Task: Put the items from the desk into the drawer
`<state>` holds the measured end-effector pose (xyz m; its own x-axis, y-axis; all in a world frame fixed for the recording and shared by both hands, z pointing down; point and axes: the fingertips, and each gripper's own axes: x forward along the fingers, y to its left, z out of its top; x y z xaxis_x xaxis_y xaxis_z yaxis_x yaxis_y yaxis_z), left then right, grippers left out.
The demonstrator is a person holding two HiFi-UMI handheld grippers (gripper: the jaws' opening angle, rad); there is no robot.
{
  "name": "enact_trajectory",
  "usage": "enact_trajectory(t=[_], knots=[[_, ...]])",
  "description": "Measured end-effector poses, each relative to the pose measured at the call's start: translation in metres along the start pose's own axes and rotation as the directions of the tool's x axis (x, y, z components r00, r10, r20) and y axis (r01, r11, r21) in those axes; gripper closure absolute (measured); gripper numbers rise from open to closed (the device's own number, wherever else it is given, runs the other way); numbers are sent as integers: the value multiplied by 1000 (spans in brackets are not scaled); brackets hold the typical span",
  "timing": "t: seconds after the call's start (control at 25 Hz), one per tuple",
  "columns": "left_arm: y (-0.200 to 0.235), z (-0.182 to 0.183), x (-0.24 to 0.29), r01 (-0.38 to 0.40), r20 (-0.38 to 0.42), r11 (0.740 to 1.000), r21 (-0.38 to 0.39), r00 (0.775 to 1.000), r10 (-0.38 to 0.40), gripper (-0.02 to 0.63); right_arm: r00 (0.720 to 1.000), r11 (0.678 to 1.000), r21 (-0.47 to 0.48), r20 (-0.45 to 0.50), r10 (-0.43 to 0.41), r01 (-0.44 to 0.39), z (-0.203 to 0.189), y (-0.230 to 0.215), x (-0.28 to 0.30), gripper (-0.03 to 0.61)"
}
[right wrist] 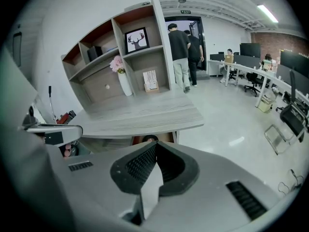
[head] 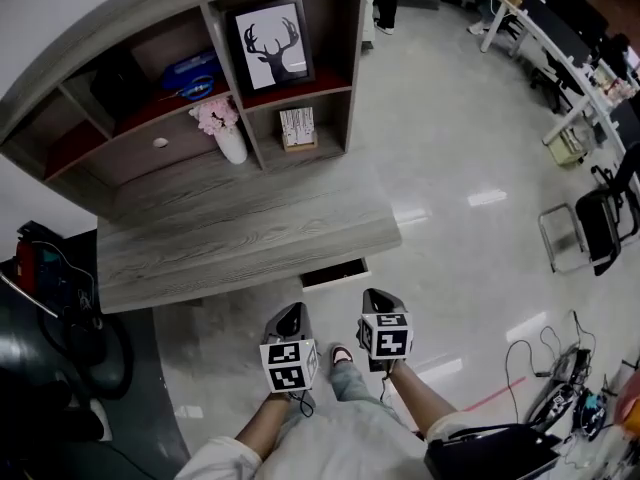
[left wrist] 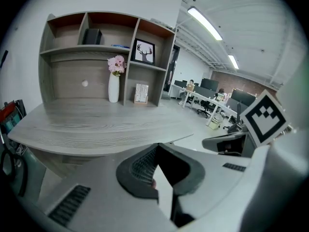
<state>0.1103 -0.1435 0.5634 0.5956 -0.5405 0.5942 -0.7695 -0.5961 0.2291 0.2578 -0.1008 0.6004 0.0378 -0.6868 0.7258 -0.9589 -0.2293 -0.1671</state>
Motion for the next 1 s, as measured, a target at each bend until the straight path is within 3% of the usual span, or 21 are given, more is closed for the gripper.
enact_trajectory(t=[0.24, 0.76, 1.0], knots=[[-15, 15, -16, 3, 32, 999, 36, 999, -4, 606, 999, 1000, 9, 41, 25, -25, 13, 7, -22, 578], [-32, 58, -41, -9, 164, 999, 43, 986, 2, 606, 990, 996, -66, 126, 69, -62, 47, 18, -59, 578], [-24, 71, -43, -23, 185, 999, 30, 983, 17, 606, 985, 994, -75, 144, 91, -81, 57, 28, -59, 578]])
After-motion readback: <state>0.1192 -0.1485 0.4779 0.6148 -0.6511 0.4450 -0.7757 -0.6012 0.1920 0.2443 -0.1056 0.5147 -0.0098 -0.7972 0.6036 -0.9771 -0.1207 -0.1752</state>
